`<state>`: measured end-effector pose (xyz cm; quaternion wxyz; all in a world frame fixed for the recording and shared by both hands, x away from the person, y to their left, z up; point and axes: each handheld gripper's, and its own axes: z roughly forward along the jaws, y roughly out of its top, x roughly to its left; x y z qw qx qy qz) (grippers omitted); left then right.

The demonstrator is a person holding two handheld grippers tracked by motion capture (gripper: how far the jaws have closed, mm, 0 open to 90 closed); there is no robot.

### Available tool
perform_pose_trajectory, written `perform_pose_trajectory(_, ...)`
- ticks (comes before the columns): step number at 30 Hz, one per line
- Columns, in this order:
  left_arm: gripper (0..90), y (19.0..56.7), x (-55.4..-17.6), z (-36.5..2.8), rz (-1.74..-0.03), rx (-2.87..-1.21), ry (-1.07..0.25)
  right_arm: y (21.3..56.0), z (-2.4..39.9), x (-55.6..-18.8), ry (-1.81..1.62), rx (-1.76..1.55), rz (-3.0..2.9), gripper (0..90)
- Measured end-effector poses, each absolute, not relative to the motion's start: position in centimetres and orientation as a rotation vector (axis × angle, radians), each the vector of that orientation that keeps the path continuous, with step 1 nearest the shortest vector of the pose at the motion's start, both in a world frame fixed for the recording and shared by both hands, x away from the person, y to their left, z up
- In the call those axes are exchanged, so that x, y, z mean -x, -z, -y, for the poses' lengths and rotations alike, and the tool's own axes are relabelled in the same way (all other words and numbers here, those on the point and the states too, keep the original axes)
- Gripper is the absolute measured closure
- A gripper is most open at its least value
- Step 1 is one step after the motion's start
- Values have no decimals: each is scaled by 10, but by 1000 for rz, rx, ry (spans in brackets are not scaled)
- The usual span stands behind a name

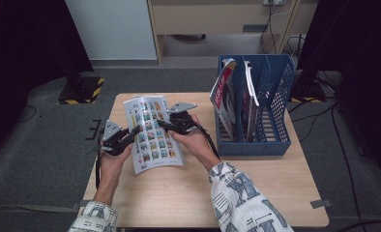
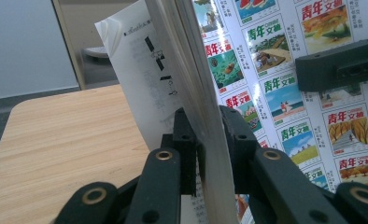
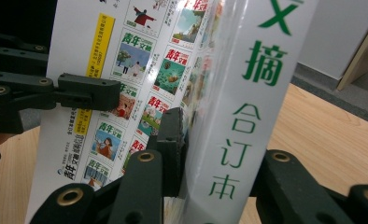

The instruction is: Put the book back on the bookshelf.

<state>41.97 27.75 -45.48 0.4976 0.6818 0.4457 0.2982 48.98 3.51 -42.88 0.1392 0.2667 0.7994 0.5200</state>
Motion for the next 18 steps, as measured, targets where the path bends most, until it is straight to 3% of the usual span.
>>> perform_pose_trajectory(11, 780, 445, -440, -278, -1059, -1644, -808, 426, -41, -505, -1546, -769, -2241, 704)
perform_pose_trajectory(18, 787, 452, -429, -280, -1015, -1605, -841, 430, -39, -503, -1570, -746, -2216, 707)
